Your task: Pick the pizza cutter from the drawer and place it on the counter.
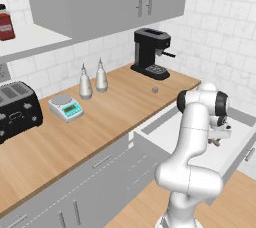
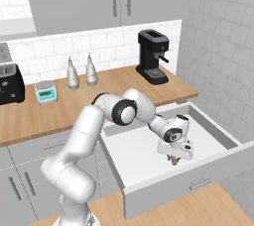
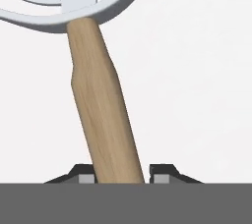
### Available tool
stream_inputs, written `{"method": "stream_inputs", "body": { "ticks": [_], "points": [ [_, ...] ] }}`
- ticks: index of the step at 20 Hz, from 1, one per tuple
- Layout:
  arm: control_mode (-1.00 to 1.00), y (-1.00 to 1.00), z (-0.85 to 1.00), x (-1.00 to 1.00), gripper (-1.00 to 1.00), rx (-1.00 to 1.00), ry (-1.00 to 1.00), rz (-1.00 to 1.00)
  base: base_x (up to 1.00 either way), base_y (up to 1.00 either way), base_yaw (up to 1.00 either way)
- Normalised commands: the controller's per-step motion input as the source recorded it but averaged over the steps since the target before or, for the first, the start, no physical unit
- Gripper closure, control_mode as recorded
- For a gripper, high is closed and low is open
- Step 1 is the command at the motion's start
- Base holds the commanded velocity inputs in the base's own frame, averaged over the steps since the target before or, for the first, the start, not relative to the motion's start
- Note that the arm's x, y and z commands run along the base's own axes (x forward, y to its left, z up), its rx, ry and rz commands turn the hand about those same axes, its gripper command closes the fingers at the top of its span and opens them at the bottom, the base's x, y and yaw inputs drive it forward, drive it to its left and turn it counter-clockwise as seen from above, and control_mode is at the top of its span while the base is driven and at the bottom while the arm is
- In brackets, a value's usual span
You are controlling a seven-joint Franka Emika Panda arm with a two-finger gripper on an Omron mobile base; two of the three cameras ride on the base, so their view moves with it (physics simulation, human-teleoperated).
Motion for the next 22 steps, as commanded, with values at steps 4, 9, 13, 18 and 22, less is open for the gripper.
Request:
{"method": "stream_inputs", "body": {
  "ticks": [4, 9, 13, 18, 22],
  "points": [
    [-1.00, 0.01, 0.80, -0.34, 1.00, 0.00, -0.22, 0.00, 0.00, 0.00, 0.00],
    [-1.00, 0.31, 1.00, -0.30, 1.00, 0.00, -0.33, 0.00, 0.00, 0.00, 0.00],
    [-1.00, 0.81, 1.00, -0.04, 1.00, 0.00, -0.33, 0.03, 0.00, 0.00, 0.00],
    [-1.00, 1.00, 1.00, 0.07, 1.00, -0.02, -0.26, 0.07, 0.00, 0.00, 0.00],
    [-1.00, 1.00, 1.00, 0.35, 1.00, -0.01, -0.16, 0.09, 0.00, 0.00, 0.00]
  ]
}}
